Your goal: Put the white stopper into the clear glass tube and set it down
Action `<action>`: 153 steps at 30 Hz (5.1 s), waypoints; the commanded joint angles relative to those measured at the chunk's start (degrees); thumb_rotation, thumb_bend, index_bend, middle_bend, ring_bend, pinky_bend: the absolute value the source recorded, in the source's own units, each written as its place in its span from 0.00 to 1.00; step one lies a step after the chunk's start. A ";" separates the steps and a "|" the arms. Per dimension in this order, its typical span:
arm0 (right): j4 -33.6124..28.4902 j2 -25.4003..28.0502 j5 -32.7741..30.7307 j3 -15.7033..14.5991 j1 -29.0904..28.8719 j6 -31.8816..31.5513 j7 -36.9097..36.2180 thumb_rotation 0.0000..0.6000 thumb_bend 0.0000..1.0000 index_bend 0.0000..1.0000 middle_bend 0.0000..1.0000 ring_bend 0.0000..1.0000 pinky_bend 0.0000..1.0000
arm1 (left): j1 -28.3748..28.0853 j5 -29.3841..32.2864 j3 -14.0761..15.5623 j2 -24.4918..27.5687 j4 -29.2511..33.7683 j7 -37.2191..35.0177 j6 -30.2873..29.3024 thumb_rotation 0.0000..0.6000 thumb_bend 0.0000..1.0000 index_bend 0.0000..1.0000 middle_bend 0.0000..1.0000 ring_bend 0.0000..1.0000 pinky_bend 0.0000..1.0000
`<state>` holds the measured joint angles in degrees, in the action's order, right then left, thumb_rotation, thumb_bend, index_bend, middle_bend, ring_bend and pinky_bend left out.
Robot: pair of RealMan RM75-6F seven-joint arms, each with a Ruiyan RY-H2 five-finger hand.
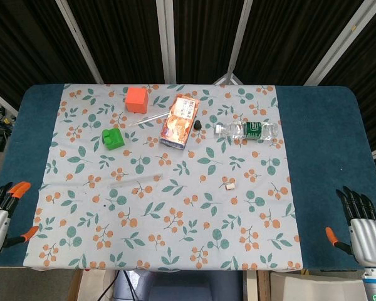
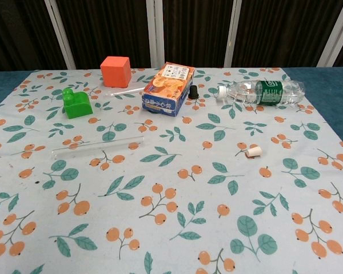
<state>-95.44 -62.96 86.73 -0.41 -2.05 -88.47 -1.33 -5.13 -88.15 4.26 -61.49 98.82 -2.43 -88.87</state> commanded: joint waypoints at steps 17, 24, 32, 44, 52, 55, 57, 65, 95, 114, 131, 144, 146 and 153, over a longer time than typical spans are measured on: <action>-0.82 0.01 1.01 0.12 -0.27 1.89 -1.47 1.00 0.36 0.00 0.00 0.00 0.00 | -7.27 10.80 -8.91 -7.58 8.78 17.99 8.74 1.00 0.31 0.21 0.23 0.00 0.00; -0.75 0.12 1.37 0.22 -0.22 2.05 -2.37 1.00 0.36 0.00 0.00 0.00 0.00 | -15.27 24.05 -16.56 -20.27 5.74 33.15 12.44 1.00 0.35 0.28 0.32 0.02 0.00; -0.94 0.25 1.12 0.44 -0.23 2.51 -3.25 1.00 0.36 0.00 0.00 0.00 0.00 | -21.92 35.61 -21.85 -32.08 -1.46 42.08 12.86 1.00 0.37 0.35 0.36 0.02 0.00; -0.97 0.26 1.07 0.68 -0.28 3.07 -4.62 1.00 0.36 0.00 0.00 0.00 0.00 | -29.32 43.72 -24.73 -43.17 -10.46 50.05 12.39 1.00 0.37 0.42 0.39 0.04 0.00; -0.99 0.28 1.36 0.69 -0.22 3.16 -5.36 1.00 0.36 0.00 0.00 0.00 0.00 | -31.92 47.04 -25.57 -46.95 -13.71 52.49 11.99 1.00 0.38 0.44 0.38 0.04 0.00; -1.03 0.27 1.40 0.77 -0.22 3.17 -5.65 1.00 0.36 0.00 0.00 0.00 0.00 | -32.69 47.46 -25.48 -47.93 -14.59 52.84 12.03 1.00 0.38 0.45 0.37 0.04 0.00; -1.03 0.29 1.40 0.80 -0.20 3.20 -5.82 1.00 0.36 0.00 0.00 0.00 0.00 | -33.12 47.87 -25.52 -48.56 -15.24 53.09 12.00 1.00 0.38 0.45 0.37 0.04 0.00; -1.26 0.67 1.20 0.72 -0.14 3.64 -6.50 1.00 0.36 0.00 0.00 0.00 0.00 | -34.64 50.18 -26.72 -50.54 -17.41 54.06 11.73 1.00 0.38 0.46 0.36 0.04 0.00; -1.76 0.90 0.56 1.10 -0.01 4.23 -7.90 1.00 0.36 0.00 0.00 0.00 0.00 | -37.21 53.31 -27.74 -52.68 -20.26 53.95 12.32 1.00 0.66 0.53 0.38 0.05 0.00; -1.46 0.70 0.84 1.14 0.34 3.75 -7.35 1.00 0.36 0.00 0.00 0.00 0.00 | -34.81 41.96 -25.91 -45.28 -10.73 40.91 15.37 1.00 0.72 0.53 0.41 0.06 0.00; -5.64 -1.70 -0.76 3.59 -2.82 6.69 1.19 1.00 0.36 0.00 0.00 0.00 0.00 | -32.43 32.27 -22.72 -35.85 -7.03 26.61 22.17 1.00 0.74 0.55 0.43 0.07 0.00; -8.96 -6.79 -9.58 9.82 -13.24 18.00 16.31 1.00 0.36 0.23 0.07 0.00 0.00 | -31.64 28.48 -23.05 -30.46 -6.67 17.92 24.72 1.00 0.74 0.55 0.43 0.07 0.00; -7.80 -8.22 -10.50 10.44 -15.16 19.82 18.26 1.00 0.36 0.29 0.10 0.02 0.02 | -31.76 28.11 -23.49 -29.80 -6.45 17.04 24.80 1.00 0.74 0.55 0.43 0.07 0.00; -2.98 -13.69 -12.76 11.71 -20.76 25.13 21.79 1.00 0.36 0.37 0.15 0.05 0.05 | -32.05 27.37 -25.14 -27.59 -4.78 15.19 24.31 1.00 0.74 0.55 0.43 0.07 0.00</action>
<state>-99.60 -75.38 74.76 10.81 -21.66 -64.58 19.51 -37.15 -60.63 -20.68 -89.36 93.77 12.98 -64.44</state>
